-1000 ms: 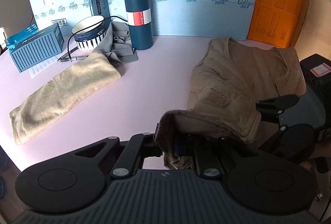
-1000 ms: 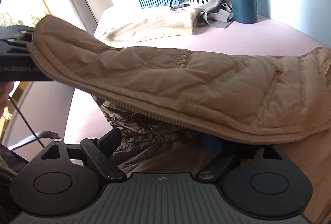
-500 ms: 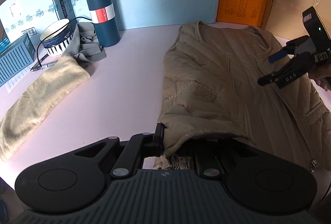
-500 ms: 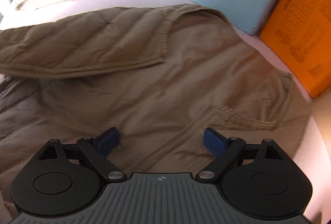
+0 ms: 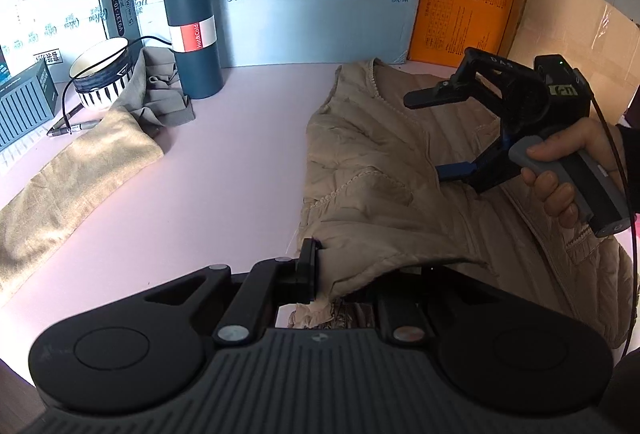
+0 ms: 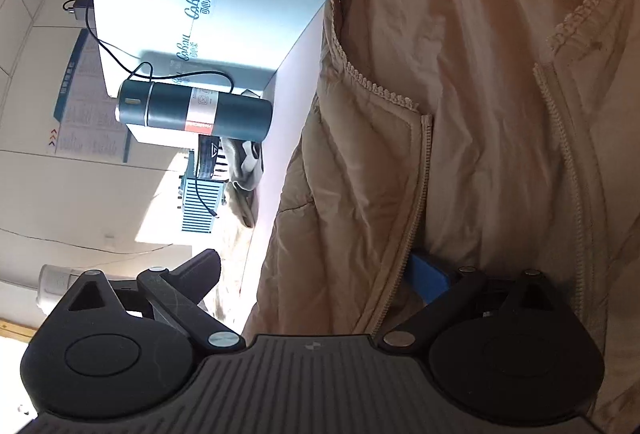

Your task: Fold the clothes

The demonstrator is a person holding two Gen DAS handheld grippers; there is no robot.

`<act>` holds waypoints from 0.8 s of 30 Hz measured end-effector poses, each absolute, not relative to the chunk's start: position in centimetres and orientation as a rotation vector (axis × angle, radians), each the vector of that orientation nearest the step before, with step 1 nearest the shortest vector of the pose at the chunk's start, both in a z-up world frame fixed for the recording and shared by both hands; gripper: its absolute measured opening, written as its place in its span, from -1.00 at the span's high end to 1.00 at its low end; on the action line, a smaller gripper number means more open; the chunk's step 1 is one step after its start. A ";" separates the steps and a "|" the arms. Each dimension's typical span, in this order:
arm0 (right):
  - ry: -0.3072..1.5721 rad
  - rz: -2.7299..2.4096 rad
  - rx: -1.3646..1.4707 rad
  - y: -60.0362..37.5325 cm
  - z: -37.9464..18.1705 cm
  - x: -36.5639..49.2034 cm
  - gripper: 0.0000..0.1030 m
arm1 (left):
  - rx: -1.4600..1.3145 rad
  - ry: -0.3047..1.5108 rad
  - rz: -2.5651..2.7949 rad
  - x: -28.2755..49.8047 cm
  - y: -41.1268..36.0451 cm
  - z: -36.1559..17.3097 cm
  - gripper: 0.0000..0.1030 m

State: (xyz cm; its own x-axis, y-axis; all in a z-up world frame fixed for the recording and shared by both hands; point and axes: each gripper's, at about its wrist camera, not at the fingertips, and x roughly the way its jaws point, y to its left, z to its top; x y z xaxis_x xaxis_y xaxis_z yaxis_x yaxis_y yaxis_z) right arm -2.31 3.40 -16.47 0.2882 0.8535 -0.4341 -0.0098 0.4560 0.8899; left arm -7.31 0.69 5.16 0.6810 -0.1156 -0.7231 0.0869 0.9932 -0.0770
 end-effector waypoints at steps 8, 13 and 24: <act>0.994 0.679 0.747 5.0 -14.1 -0.7 0.76 | 0.040 0.802 -0.172 -7.3 0.0 5.5 0.79; 0.827 0.728 0.695 3.4 -10.5 -3.0 0.79 | 0.081 0.815 -0.258 -7.5 -0.9 4.8 0.79; 0.880 0.499 0.385 1.6 -12.6 -6.8 0.79 | 0.364 0.943 -0.458 -7.7 -5.9 -0.9 0.67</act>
State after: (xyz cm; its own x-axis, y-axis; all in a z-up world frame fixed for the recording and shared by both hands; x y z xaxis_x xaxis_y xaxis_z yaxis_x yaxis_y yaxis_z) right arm -6.78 1.57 -12.60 0.5361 0.5608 -0.6309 -0.2540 0.8200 0.5130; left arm -7.66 -5.94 -0.86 0.5042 -0.2148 -0.8364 0.5245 0.8456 0.0990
